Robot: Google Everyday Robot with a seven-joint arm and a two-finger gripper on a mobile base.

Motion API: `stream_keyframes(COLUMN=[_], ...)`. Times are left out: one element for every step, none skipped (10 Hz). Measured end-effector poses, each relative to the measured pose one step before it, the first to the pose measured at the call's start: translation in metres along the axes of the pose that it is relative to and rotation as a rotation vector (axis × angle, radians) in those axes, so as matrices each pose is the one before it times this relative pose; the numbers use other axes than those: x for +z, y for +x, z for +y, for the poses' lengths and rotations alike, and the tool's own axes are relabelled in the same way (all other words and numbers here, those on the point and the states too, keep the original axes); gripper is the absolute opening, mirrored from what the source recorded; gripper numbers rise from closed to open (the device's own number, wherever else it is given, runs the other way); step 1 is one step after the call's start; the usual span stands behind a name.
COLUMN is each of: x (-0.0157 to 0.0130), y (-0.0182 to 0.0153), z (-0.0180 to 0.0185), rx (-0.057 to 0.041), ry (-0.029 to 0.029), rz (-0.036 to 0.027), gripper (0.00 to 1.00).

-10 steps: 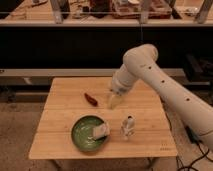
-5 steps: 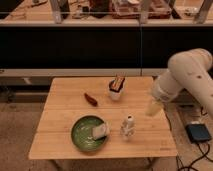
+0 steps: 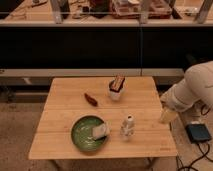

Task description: Knock the bottle over

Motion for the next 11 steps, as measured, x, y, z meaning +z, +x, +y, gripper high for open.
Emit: stream_keyframes(x=[0.00465, 0.00871, 0.00560, 0.00181, -0.00351, -0.00544, -0.00438, -0.00335, -0.00501, -0.00155, -0.00049], y=[-0.00258, -0.00961, -0.00746, -0.00624, -0.00484, -0.00459, -0.00172, -0.00215, -0.00129, -0.00023, 0.00034], z=[-0.00282, -0.00729, -0.00712, -0.00517, -0.00531, -0.00767, -0.01084, -0.01077, -0.01224, -0.00333, -0.00045], rx=[0.00048, 0.00198, -0.00333, -0.01136, -0.01385, 0.01012, 0.02002, 0.01846, 0.02215, 0.00666, 0.00079], ry=[-0.00153, -0.01742, -0.02184, -0.04517, -0.07521, -0.05658, -0.03139, -0.01421, -0.01802, -0.00549, -0.00154], rz=[0.00236, 0.00372, 0.01154, 0.02510, 0.05274, 0.06292, 0.06877, 0.04884, 0.05641, 0.01594, 0.00354], gripper=[0.66, 0.66, 0.66, 0.66, 0.66, 0.66, 0.66, 0.66, 0.66, 0.66, 0.66])
